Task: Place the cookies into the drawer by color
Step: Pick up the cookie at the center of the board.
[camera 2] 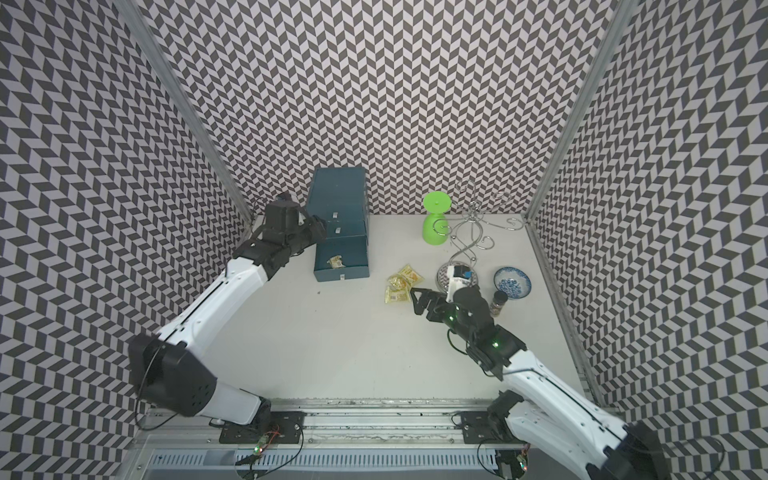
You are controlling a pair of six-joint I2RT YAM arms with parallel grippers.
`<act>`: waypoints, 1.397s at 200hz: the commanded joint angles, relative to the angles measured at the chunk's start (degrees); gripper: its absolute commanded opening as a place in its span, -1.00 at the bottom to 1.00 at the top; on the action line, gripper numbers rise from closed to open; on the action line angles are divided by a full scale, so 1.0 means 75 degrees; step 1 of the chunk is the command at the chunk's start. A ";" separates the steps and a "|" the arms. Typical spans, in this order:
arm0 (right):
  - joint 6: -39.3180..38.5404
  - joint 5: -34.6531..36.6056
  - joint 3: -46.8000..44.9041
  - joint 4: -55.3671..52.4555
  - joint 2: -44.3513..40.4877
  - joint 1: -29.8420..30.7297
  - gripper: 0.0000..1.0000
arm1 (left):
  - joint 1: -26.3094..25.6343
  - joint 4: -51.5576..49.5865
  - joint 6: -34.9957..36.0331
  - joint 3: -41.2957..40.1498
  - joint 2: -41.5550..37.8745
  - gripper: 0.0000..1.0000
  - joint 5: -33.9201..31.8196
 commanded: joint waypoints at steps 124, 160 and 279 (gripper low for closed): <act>-0.0862 0.2446 0.3085 -0.0110 0.6075 0.0925 0.99 | 0.0164 0.0790 0.1945 -0.3457 -0.2499 0.95 0.1157; -0.0869 0.2443 0.3399 -0.0272 0.6739 0.0925 0.99 | 0.0250 0.0843 0.1936 -0.3478 -0.2489 0.94 0.1283; -0.0681 0.1831 0.3560 -0.0392 0.7350 0.1019 0.23 | 0.0747 0.0833 0.1935 -0.3513 -0.2472 0.94 0.1690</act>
